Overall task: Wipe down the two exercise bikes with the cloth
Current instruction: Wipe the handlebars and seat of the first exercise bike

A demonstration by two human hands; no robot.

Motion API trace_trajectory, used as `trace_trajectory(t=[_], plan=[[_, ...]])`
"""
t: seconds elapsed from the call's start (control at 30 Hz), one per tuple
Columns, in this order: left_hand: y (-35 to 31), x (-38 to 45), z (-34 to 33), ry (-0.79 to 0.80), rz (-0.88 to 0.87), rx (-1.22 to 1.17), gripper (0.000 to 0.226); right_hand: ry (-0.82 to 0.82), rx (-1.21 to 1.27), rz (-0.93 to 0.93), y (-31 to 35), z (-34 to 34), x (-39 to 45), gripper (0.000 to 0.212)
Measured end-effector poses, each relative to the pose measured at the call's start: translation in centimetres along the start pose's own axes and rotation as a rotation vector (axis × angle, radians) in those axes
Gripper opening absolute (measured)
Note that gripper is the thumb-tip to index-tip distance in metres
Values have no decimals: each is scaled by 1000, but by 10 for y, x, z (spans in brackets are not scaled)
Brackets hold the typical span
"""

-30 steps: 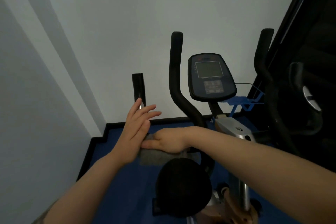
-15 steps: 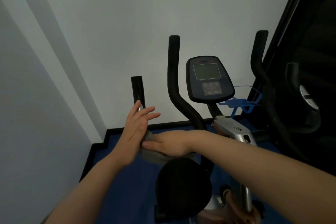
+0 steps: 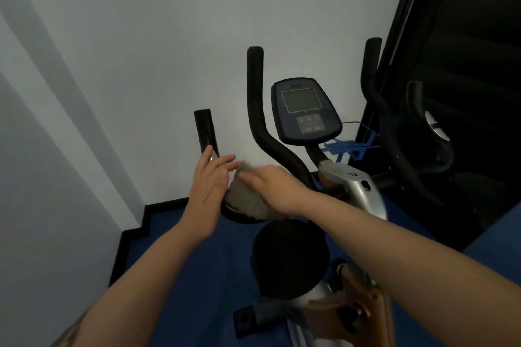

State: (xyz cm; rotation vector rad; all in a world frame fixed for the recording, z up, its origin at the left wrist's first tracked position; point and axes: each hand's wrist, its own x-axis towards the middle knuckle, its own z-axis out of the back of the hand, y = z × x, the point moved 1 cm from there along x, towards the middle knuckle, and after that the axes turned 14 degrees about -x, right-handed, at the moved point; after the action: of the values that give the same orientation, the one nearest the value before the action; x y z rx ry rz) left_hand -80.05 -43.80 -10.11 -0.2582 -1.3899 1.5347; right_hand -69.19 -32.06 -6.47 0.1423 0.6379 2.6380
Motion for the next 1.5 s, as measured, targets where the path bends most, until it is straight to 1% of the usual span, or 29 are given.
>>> trace_trajectory(t=[0.03, 0.1, 0.13, 0.2, 0.27, 0.3, 0.37, 0.43, 0.5, 0.53, 0.57, 0.63, 0.67, 0.77, 0.8, 0.87, 0.9, 0.93, 1.0, 1.07, 1.1, 1.13, 1.2, 1.23, 1.27, 1.33, 1.37, 1.43, 1.5], plan=[[0, 1, -1, -19, -2, 45, 50, -118, 192, -56, -1, 8, -1, 47], [-5, 1, -5, -78, 38, 223, 57, -286, 528, -213, -1, 26, -4, 49], [-9, 4, -8, -102, 57, 319, 55, -346, 685, -312, -2, 36, -6, 48], [-17, 14, -13, -114, 60, 435, 41, -436, 937, -482, -6, 57, -12, 48], [-20, 24, -15, -105, 49, 504, 28, -480, 1047, -539, -10, 78, -17, 59], [-20, 28, -13, -107, 39, 542, 26, -496, 1073, -546, -13, 89, -20, 65], [-18, 34, -10, -106, 18, 586, 28, -581, 1076, -530, -18, 107, -25, 70], [-17, 37, -10, -111, 0, 594, 36, -691, 937, -503, -22, 113, -29, 68], [-17, 36, -12, -138, 0, 583, 38, -741, 735, -470, -22, 99, -32, 58], [-17, 35, -13, -158, 0, 563, 36, -705, 677, -463, -20, 83, -32, 50], [-17, 34, -14, -177, -3, 535, 34, -625, 594, -464, -18, 65, -32, 48], [-15, 32, -14, -197, -15, 493, 31, -439, 295, -436, -18, 33, -31, 47], [-13, 32, -14, -199, -17, 478, 31, -385, 174, -417, -22, 23, -30, 43], [-9, 33, -14, -215, -16, 435, 29, -314, -32, -381, -32, 17, -21, 34], [-9, 35, -14, -221, -17, 431, 29, -290, -150, -373, -31, 18, -16, 32], [-9, 36, -15, -218, -10, 447, 28, -263, -364, -344, -27, 18, -4, 28], [-9, 35, -15, -208, -6, 459, 28, -273, -417, -334, -24, 18, 0, 27], [-9, 35, -14, -197, -5, 469, 28, -293, -429, -335, -23, 18, 2, 28], [-9, 35, -14, -185, -10, 488, 28, -329, -394, -341, -26, 18, -1, 38], [-9, 33, -14, -181, -12, 499, 29, -287, -321, -294, -36, 17, -12, 51], [-9, 33, -15, -182, -14, 498, 28, -260, -278, -251, -40, 14, -23, 56], [-9, 33, -15, -184, -17, 496, 28, -269, -200, -211, -42, 12, -35, 58], [-8, 33, -15, -198, -22, 489, 27, -333, -56, -158, -44, 8, -55, 60], [-8, 34, -15, -209, -20, 487, 27, -350, -73, -143, -45, 7, -56, 58], [-8, 34, -15, -214, -14, 489, 27, -334, -161, -150, -44, 9, -50, 53], [-9, 34, -16, -210, -1, 509, 28, -269, -454, -216, -41, 16, -19, 46], [-9, 34, -16, -208, 2, 514, 28, -252, -555, -243, -37, 22, -1, 48], [-10, 34, -15, -209, 4, 504, 28, -253, -626, -235, -35, 29, 21, 51], [-9, 34, -14, -214, 0, 490, 28, -272, -624, -171, -38, 28, 14, 47]])
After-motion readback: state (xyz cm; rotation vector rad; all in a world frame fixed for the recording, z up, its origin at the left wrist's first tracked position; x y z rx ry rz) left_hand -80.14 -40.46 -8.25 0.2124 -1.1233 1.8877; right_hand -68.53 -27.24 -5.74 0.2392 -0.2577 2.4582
